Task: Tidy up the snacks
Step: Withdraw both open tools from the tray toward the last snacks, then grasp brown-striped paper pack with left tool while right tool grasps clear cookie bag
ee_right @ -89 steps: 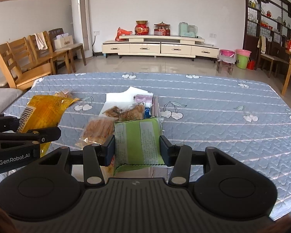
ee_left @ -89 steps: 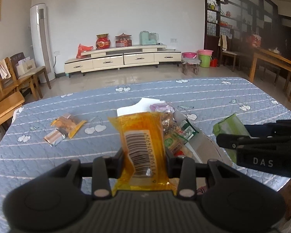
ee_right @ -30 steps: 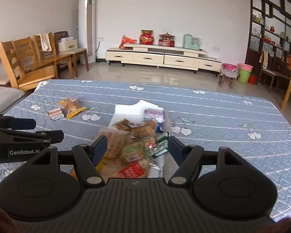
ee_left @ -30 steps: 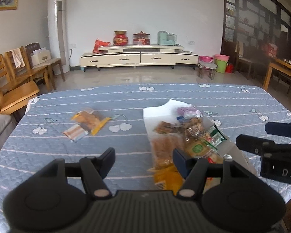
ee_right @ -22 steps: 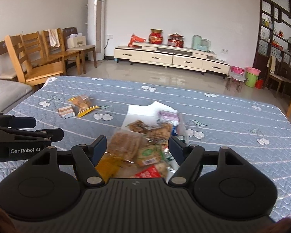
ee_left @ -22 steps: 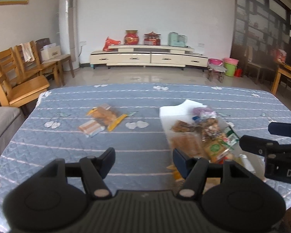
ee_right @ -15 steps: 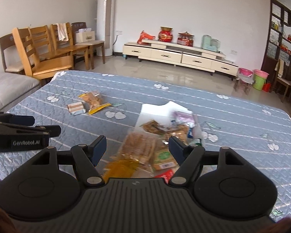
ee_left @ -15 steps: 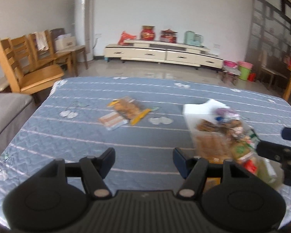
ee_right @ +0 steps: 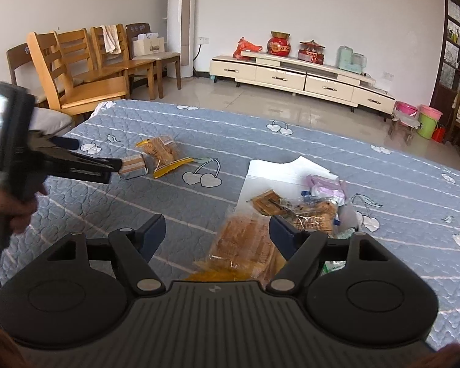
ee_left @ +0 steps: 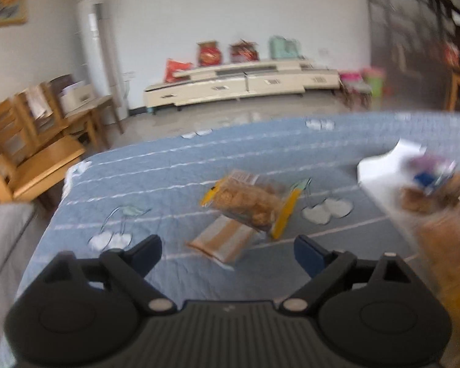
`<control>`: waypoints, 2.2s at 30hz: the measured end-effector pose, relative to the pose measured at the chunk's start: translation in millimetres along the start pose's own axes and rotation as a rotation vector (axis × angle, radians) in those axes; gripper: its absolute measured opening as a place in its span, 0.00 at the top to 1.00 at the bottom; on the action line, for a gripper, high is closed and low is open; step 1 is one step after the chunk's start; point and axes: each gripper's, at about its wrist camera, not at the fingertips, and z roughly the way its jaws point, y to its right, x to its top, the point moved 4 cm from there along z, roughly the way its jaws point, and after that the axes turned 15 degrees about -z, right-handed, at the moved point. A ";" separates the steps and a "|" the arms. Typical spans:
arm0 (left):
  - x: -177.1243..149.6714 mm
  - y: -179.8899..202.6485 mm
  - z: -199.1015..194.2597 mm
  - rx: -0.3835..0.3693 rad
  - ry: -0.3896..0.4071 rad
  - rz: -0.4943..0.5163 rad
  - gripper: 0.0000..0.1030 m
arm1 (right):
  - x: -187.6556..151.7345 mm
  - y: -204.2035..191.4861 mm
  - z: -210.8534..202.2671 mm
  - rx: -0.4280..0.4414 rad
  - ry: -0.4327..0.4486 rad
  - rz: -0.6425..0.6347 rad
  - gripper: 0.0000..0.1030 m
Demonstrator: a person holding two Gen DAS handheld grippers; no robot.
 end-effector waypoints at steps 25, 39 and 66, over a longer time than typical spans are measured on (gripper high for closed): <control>-19.1 -45.3 26.8 0.037 -0.051 -0.256 0.55 | 77.5 -13.1 131.2 0.179 0.003 -0.092 0.00; -26.0 -79.9 -19.0 0.088 0.004 -0.339 0.55 | 119.9 -55.4 269.4 0.263 -0.156 -0.234 0.00; -16.3 -17.5 -140.2 0.119 0.088 -0.312 0.55 | 32.2 -30.5 -7.4 0.131 -0.015 0.008 0.52</control>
